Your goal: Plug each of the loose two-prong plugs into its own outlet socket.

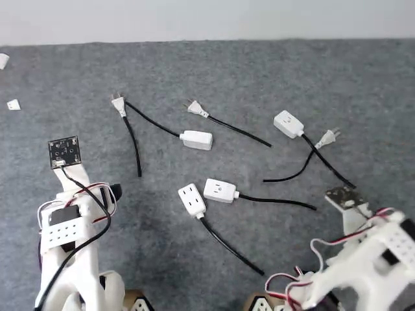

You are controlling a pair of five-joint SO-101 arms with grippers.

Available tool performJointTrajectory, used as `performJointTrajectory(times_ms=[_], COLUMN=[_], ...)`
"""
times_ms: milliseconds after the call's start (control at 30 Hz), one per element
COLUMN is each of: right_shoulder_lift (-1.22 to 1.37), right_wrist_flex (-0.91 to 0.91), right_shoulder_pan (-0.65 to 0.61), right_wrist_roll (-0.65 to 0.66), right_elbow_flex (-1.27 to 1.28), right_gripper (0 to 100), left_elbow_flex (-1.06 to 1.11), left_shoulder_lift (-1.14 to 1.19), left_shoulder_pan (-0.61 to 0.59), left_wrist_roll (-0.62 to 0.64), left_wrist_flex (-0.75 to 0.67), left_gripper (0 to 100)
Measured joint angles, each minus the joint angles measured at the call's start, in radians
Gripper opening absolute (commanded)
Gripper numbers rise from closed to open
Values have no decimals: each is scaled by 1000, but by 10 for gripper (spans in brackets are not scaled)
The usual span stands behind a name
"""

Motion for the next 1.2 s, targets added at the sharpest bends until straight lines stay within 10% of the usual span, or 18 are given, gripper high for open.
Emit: performJointTrajectory(times_ms=[300, 800, 1200], right_shoulder_lift=[-28, -63, -63], right_wrist_flex=[-180, -433, -437], right_shoulder_pan=[0, -34, -46], right_wrist_roll=[-37, -502, -537], right_elbow_flex=[149, 255, 253], right_gripper=[143, 139, 63], left_elbow_flex=[0, 0, 0], left_shoulder_lift=[0, 0, 0], left_shoulder_pan=[0, 0, 0], left_wrist_roll=[0, 0, 0], left_wrist_flex=[0, 0, 0], left_gripper=[280, 280, 280])
